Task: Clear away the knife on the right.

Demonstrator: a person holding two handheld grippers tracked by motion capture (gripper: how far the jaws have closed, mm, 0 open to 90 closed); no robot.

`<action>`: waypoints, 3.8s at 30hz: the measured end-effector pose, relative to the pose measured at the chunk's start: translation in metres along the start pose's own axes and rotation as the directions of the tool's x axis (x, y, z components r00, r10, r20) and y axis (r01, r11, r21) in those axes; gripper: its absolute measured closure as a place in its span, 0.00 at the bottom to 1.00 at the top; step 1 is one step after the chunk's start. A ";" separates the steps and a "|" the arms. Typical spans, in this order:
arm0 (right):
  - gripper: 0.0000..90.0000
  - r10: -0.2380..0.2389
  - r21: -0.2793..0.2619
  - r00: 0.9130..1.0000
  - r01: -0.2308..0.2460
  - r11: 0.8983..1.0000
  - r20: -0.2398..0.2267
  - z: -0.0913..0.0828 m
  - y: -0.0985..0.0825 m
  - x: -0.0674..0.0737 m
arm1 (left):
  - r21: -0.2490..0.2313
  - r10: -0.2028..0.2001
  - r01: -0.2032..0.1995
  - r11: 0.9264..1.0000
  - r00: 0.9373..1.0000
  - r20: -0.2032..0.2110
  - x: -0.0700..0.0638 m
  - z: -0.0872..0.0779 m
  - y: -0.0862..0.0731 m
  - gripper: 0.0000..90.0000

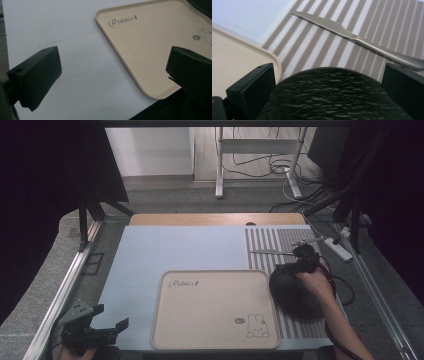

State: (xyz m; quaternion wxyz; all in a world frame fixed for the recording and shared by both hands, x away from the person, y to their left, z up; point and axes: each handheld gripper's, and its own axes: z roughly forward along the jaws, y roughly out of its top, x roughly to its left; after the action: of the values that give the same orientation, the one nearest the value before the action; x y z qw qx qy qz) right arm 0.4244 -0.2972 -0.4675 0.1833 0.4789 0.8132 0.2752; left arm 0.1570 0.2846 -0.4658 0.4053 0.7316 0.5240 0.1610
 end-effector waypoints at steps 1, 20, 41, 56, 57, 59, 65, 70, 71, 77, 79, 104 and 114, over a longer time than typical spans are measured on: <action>0.00 -0.002 0.007 1.000 0.002 1.000 0.006 0.001 0.001 0.000 | 0.000 0.000 0.000 1.000 1.000 0.000 0.000 0.000 0.000 0.00; 0.00 0.065 0.037 0.998 -0.066 0.997 0.028 0.027 0.027 -0.022 | 0.000 -0.009 0.009 1.000 1.000 0.002 0.001 0.000 0.000 0.00; 0.60 0.015 0.076 1.000 -0.013 0.997 -0.026 0.050 0.044 -0.042 | 0.003 -0.009 0.009 1.000 1.000 0.003 0.001 0.000 0.000 0.00; 1.00 -0.010 0.086 1.000 0.010 0.996 0.007 0.067 0.047 -0.069 | 0.008 -0.014 0.014 1.000 1.000 0.006 0.002 0.001 0.000 0.00; 1.00 0.007 0.080 1.000 -0.008 0.997 0.008 0.069 0.046 -0.072 | 0.007 -0.017 0.017 1.000 1.000 0.007 0.002 0.001 0.000 0.00; 1.00 0.024 0.088 0.999 -0.026 0.996 0.021 0.071 0.044 -0.077 | 0.008 -0.018 0.018 1.000 1.000 0.007 0.002 0.001 0.000 0.00; 1.00 0.039 0.134 0.995 -0.052 0.990 0.094 0.079 0.038 -0.087 | 0.007 -0.016 0.016 1.000 1.000 0.006 0.002 0.001 0.000 0.01; 1.00 0.040 0.150 0.994 -0.055 0.987 0.100 0.073 0.032 -0.095 | 0.008 -0.019 0.019 1.000 1.000 0.009 0.002 0.001 0.000 0.01; 1.00 0.042 0.156 0.995 -0.056 0.986 0.092 0.071 0.030 -0.096 | 0.007 -0.020 0.020 1.000 1.000 0.009 0.002 0.001 0.000 0.01; 1.00 0.052 0.207 0.998 -0.057 0.977 0.027 0.059 0.021 -0.098 | 0.009 -0.015 0.015 1.000 1.000 0.011 0.002 0.001 0.000 0.01; 1.00 0.046 0.222 0.999 -0.048 0.974 0.014 0.056 0.019 -0.096 | 0.011 -0.011 0.011 1.000 1.000 0.010 0.001 0.001 0.000 0.01; 0.73 0.018 0.221 0.997 -0.002 0.975 -0.071 0.039 0.031 -0.079 | 0.016 0.001 -0.001 1.000 1.000 0.009 0.000 0.002 0.001 0.01; 0.03 0.055 0.240 0.997 -0.040 0.970 -0.054 0.048 0.041 -0.068 | 0.016 -0.001 0.001 1.000 1.000 0.009 0.000 0.002 0.001 0.02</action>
State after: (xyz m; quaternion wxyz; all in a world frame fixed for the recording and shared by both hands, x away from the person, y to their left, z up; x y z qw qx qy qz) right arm 0.5115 -0.3277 -0.4770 0.0932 0.5084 0.8338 0.1939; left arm 0.1591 0.2841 -0.4662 0.4019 0.7354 0.5236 0.1533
